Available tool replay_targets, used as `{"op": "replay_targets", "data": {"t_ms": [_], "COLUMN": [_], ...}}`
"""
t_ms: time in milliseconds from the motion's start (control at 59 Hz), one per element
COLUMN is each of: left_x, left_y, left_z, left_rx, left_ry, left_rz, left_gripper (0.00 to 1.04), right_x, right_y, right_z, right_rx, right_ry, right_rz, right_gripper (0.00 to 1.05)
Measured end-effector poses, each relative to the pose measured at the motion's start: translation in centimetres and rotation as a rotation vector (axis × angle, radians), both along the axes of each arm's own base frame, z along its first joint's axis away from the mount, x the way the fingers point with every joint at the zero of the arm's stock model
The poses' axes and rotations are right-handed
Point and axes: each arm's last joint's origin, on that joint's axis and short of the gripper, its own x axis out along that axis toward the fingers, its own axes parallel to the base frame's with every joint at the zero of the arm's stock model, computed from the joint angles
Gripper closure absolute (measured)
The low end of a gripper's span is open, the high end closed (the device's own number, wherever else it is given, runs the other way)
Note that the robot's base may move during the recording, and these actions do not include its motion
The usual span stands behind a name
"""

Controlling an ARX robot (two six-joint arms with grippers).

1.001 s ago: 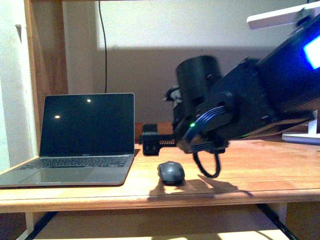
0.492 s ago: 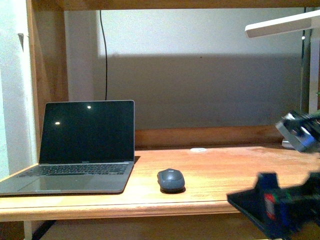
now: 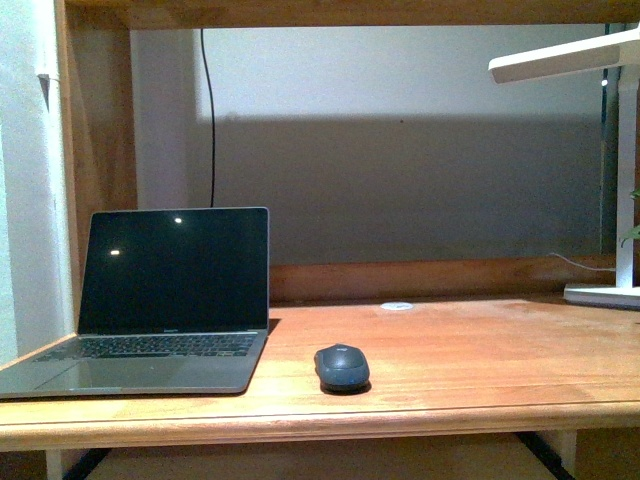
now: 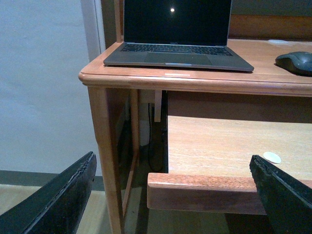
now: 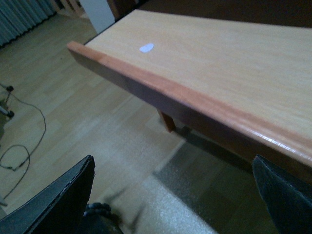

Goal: Place mouse

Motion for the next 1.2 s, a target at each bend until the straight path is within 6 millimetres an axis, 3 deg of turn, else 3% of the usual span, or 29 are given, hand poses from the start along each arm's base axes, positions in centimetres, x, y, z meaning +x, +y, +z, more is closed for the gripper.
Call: {"op": "replay_targets", "data": {"t_ms": [237,543,814,1204], "left_x": [0.0,0.0,0.0,0.0], "left_y": [0.0,0.0,0.0,0.0], "left_z": [0.0,0.0,0.0,0.0], "left_rx": [0.000,0.000,0.000,0.000], "left_ry": [0.000,0.000,0.000,0.000], "left_rz": [0.000,0.000,0.000,0.000], "left_gripper": [0.08,0.08,0.08,0.08], "right_x": [-0.7,-0.2,2.1,5.6], "right_y": [2.7,7.0,10.7,13.8], "right_z": [-1.7,-3.3,-3.9,-3.8], "right_rx": [-0.077,-0.093,-0.105,-0.130], "right_ry": [-0.042,-0.048,-0.041,-0.065], "right_rz": [0.029,0.028,-0.019,-0.127], "right_gripper": [0.07,0.07,0.07,0.07]}}
